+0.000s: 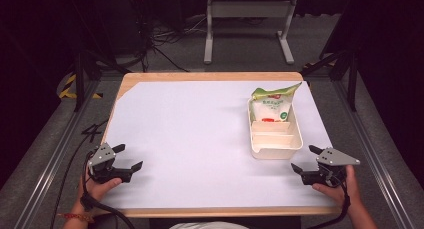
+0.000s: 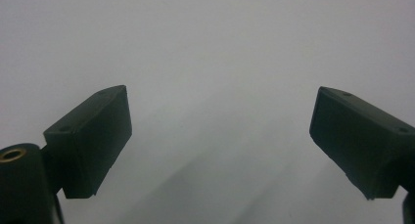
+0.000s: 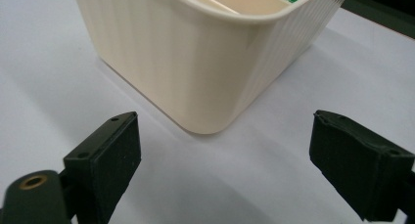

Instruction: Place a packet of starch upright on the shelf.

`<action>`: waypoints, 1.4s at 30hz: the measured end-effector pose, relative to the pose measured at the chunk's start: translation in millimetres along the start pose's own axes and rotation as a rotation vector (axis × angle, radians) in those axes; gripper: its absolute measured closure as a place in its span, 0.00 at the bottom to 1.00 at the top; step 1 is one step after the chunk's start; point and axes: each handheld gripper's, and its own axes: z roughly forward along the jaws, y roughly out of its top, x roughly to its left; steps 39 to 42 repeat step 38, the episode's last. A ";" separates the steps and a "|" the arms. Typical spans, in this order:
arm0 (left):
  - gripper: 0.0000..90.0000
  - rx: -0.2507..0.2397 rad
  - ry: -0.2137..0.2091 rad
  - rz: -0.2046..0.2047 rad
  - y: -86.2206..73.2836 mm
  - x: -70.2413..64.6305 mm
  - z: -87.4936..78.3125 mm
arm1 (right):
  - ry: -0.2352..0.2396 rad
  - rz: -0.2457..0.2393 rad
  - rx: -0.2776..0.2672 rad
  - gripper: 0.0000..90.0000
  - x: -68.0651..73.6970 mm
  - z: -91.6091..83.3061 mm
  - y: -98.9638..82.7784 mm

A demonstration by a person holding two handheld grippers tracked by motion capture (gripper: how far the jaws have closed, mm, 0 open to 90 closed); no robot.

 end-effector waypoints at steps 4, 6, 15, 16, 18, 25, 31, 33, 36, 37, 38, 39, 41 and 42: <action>0.10 -0.001 0.003 0.005 -0.9 -1.3 -0.4 | 0.005 -0.009 0.007 0.13 -0.1 3.2 -0.1; 0.10 -0.008 0.004 0.003 -1.6 -1.9 -1.1 | 0.005 -0.009 0.008 0.13 -1.0 4.2 0.0; 0.10 -0.015 0.010 0.010 -1.2 -2.4 -2.2 | 0.005 -0.008 0.011 0.13 -1.4 5.7 0.1; 0.10 -0.015 0.010 0.010 -1.2 -2.4 -2.2 | 0.005 -0.008 0.011 0.13 -1.4 5.7 0.1; 0.10 -0.015 0.013 0.016 -1.0 -2.8 -2.6 | 0.004 -0.005 0.006 0.13 -2.1 5.2 0.4; 0.10 -0.021 0.018 0.026 0.6 -4.7 -2.8 | 0.006 -0.006 0.005 0.13 -1.7 4.9 0.7; 0.10 -0.015 0.014 0.036 2.9 -6.0 -0.2 | 0.005 0.000 0.001 0.13 -3.0 4.1 0.2; 0.10 -0.010 0.005 0.036 3.3 -5.9 0.5 | 0.006 0.000 0.001 0.13 -3.2 4.2 0.1; 0.11 0.000 -0.007 0.043 4.4 -7.0 3.1 | 0.005 0.001 -0.002 0.13 -3.8 3.9 0.0; 0.11 0.003 -0.010 0.045 4.9 -7.4 3.7 | 0.006 0.001 -0.003 0.13 -3.9 3.7 0.0; 0.10 0.003 -0.010 0.045 4.9 -7.4 3.7 | 0.007 0.003 -0.006 0.13 -4.0 3.7 -0.2; 0.10 0.003 -0.010 0.045 4.9 -7.4 3.7 | 0.007 0.003 -0.006 0.13 -4.0 3.7 -0.2; 0.10 0.003 -0.010 0.045 4.9 -7.4 3.7 | 0.007 0.003 -0.006 0.13 -4.0 3.7 -0.2; 0.10 0.003 -0.010 0.045 4.9 -7.4 3.7 | 0.007 0.003 -0.006 0.13 -4.0 3.7 -0.2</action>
